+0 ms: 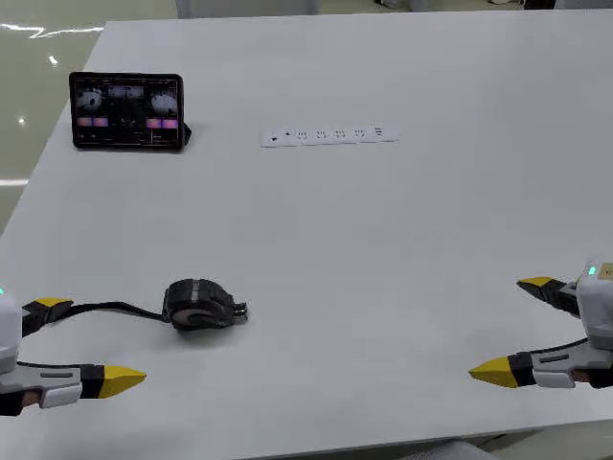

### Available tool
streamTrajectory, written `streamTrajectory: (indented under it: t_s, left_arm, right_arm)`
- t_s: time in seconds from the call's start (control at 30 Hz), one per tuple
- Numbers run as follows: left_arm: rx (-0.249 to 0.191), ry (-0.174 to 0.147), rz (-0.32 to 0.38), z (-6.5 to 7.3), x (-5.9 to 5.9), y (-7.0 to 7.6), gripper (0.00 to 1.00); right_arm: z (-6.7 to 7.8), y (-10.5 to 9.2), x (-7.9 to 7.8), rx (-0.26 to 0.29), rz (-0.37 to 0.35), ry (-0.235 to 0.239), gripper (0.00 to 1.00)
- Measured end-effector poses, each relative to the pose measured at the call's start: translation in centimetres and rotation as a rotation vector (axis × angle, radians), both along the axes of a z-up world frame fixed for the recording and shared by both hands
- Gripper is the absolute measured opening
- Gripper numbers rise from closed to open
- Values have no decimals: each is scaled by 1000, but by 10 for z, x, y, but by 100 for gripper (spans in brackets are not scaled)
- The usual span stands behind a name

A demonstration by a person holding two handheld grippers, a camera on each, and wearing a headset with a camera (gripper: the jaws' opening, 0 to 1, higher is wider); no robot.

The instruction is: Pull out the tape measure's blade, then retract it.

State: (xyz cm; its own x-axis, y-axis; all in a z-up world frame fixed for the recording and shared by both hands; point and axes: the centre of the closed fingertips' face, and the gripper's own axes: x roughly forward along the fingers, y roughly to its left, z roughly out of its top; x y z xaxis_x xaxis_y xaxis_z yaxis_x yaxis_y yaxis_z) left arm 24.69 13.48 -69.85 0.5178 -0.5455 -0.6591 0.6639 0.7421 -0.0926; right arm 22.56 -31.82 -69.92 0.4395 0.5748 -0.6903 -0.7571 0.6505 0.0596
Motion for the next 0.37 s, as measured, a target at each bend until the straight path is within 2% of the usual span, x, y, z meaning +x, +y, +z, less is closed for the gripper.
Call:
streamTrajectory:
  t_s: [0.1,0.37]
  left_arm:
    - [6,-10,11,1,2,2,99]
    - [9,-7,9,3,1,2,99]
  right_arm:
    - [-1,0,1,0,2,-1,99]
    - [-1,-2,1,-5,7,-1,99]
